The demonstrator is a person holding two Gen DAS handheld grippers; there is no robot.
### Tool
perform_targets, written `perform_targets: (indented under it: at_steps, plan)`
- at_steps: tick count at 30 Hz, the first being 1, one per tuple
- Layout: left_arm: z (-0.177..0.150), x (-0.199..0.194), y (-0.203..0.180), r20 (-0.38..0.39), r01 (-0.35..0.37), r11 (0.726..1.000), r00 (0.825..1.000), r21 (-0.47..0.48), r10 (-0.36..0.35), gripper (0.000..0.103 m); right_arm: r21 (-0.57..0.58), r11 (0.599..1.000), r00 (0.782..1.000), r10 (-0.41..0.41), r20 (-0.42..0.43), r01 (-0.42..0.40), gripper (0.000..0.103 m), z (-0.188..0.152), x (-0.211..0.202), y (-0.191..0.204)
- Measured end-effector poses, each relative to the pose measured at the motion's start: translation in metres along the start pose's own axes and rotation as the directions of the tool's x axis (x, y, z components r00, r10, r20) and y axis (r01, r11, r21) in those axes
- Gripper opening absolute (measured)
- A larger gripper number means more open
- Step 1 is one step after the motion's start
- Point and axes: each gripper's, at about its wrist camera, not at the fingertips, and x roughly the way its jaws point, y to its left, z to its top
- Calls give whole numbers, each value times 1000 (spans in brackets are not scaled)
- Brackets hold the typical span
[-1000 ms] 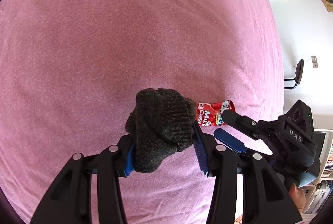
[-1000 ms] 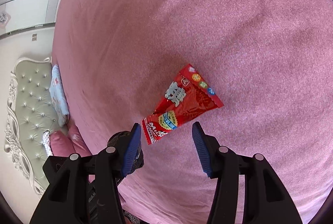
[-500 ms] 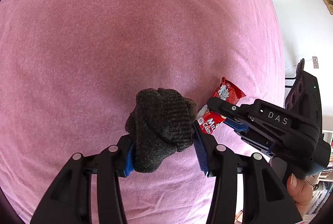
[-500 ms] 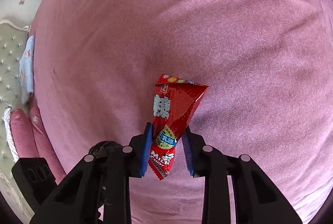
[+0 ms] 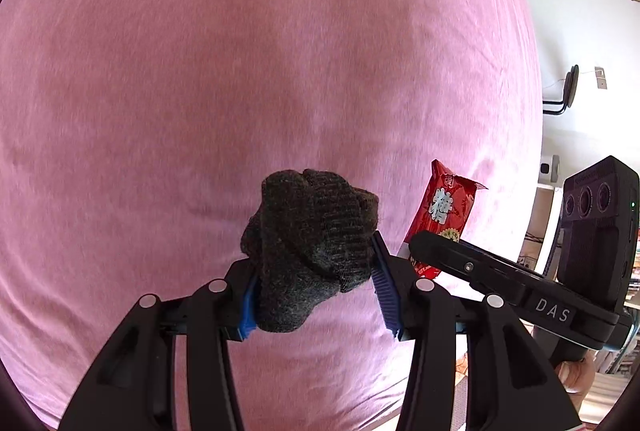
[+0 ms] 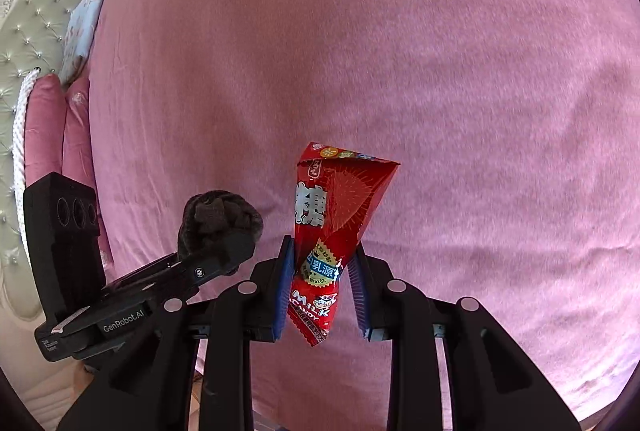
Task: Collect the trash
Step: 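Carry the dark sock and red wrapper to the yellow bucket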
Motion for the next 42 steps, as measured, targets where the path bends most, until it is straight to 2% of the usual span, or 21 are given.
perform_targets:
  at_steps: [5,11,18,22,28,37,42]
  plan:
    - [-63,9,-5,-40,-15,999,999,37,16,48,12,1000,1000,26,4,-26,26,-58,-9,-9]
    - [-105,14,-34,-69,-38,991,996,125,47,48,71,993,995,87,53,-91,26,-125,-22,-20]
    - [-165,18,-71,-96,-62,957,991,283,93,48,159,977,981,120,149,-144,26,-202,-52,-57]
    - [-194,36,-114,-128,-50,929,986,366,103,48,203,966,972,116,202,-158,26,-240,-67,-79]
    - [-255,61,-166,-203,-8,871,971,490,124,48,277,944,956,101,276,-179,26,-297,-100,-138]
    - [-347,133,-260,-268,14,781,943,624,197,48,408,891,936,49,348,-198,26,-395,-146,-252]
    - [-400,171,-289,-303,22,744,921,668,245,48,488,846,926,19,377,-216,26,-454,-161,-320]
